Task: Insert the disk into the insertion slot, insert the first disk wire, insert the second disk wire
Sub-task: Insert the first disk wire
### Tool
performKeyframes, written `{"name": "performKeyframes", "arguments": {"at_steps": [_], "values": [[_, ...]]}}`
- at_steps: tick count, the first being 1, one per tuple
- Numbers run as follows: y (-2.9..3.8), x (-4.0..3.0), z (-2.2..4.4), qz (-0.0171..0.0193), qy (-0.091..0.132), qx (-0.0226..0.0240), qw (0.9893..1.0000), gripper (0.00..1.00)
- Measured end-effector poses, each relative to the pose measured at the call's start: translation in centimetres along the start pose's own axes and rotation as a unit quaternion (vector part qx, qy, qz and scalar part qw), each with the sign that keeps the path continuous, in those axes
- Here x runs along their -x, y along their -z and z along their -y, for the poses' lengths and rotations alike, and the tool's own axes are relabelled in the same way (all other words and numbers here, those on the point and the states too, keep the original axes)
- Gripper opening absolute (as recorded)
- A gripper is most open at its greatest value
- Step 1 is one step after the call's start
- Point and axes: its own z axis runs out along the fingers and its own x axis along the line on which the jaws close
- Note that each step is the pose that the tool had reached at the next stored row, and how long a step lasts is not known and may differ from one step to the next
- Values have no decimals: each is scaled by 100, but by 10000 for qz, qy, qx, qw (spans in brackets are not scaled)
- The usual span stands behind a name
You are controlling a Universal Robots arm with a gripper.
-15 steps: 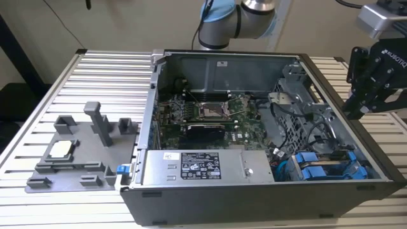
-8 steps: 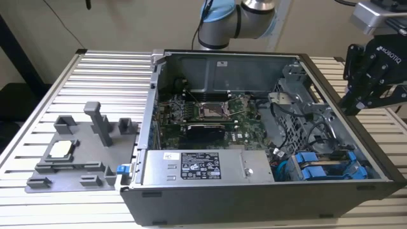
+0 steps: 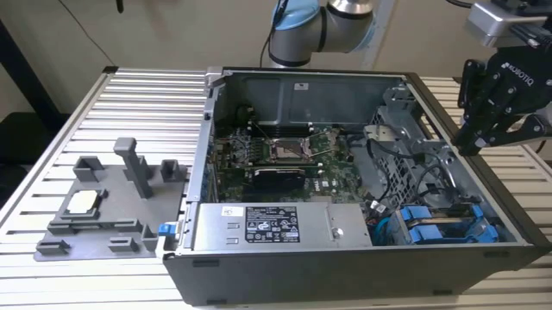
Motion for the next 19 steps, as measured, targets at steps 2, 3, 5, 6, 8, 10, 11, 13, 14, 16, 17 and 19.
{"name": "performKeyframes", "arguments": {"at_steps": [2,3,5,6,8,10,11,13,14,16,17,19], "values": [[-2,3,-24,0,-1,0,10000,27],[-2,4,-36,0,-1,0,10000,27],[-4,7,-55,0,-1,0,10000,27],[-4,9,-67,0,-1,0,10000,27],[-6,15,-93,0,-2,0,10000,27],[-8,24,-121,-3,-2,0,10000,27],[-9,27,-134,-4,-2,0,10000,27],[-10,33,-161,-7,-2,0,10000,27],[-12,35,-175,-7,-2,0,10000,27],[-15,41,-205,-8,-2,-2,10000,27],[-17,44,-221,-10,-2,-4,10000,27],[-21,51,-259,-12,-2,-10,10000,27]]}}
